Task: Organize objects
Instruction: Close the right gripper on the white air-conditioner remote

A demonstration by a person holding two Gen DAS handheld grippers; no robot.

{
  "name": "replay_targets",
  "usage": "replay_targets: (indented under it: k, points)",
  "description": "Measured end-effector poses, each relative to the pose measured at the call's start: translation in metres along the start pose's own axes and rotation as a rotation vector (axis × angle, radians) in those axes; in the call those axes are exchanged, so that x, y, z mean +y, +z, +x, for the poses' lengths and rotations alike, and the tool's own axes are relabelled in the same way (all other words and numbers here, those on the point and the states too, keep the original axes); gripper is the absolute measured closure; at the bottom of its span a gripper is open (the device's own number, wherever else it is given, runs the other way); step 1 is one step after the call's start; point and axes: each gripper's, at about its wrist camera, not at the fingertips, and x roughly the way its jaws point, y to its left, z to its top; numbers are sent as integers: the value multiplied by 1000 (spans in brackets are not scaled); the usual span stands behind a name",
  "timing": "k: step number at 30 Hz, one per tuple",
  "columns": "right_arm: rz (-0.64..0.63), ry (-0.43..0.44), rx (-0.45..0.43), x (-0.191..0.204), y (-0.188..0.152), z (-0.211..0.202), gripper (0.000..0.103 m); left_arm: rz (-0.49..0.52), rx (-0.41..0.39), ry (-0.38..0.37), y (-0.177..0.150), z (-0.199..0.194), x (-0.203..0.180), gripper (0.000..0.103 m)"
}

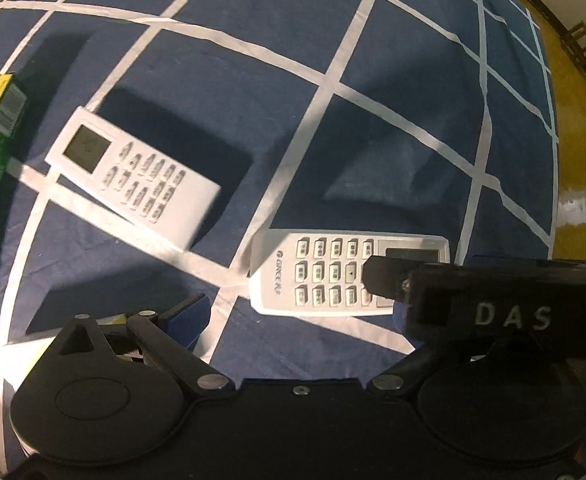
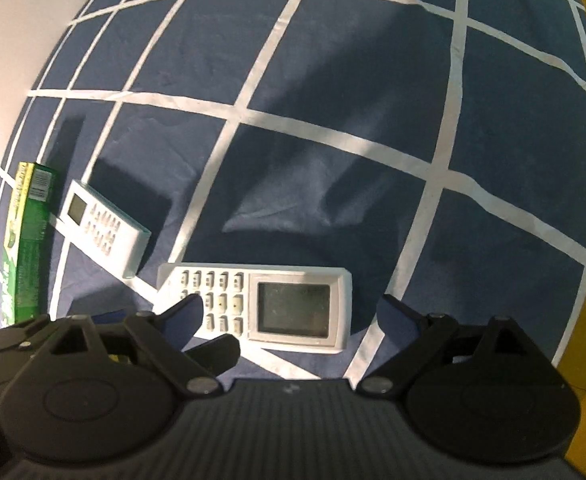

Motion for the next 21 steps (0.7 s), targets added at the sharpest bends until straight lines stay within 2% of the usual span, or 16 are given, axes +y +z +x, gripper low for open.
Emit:
replay_targets:
  k: [8, 12, 15, 21]
  points:
    - [6, -10, 11, -1, 3, 13, 12, 27, 16, -13, 8, 12, -3, 11]
    - [8, 1, 26, -2, 5, 16, 22, 31, 30, -33, 9, 15, -4, 21]
    - [0, -1, 24, -1, 5, 17, 26, 34, 30, -35, 9, 15, -5, 23]
    - [-19, -6, 18, 0, 6, 17, 28, 16, 23, -33, 8, 14, -3, 24]
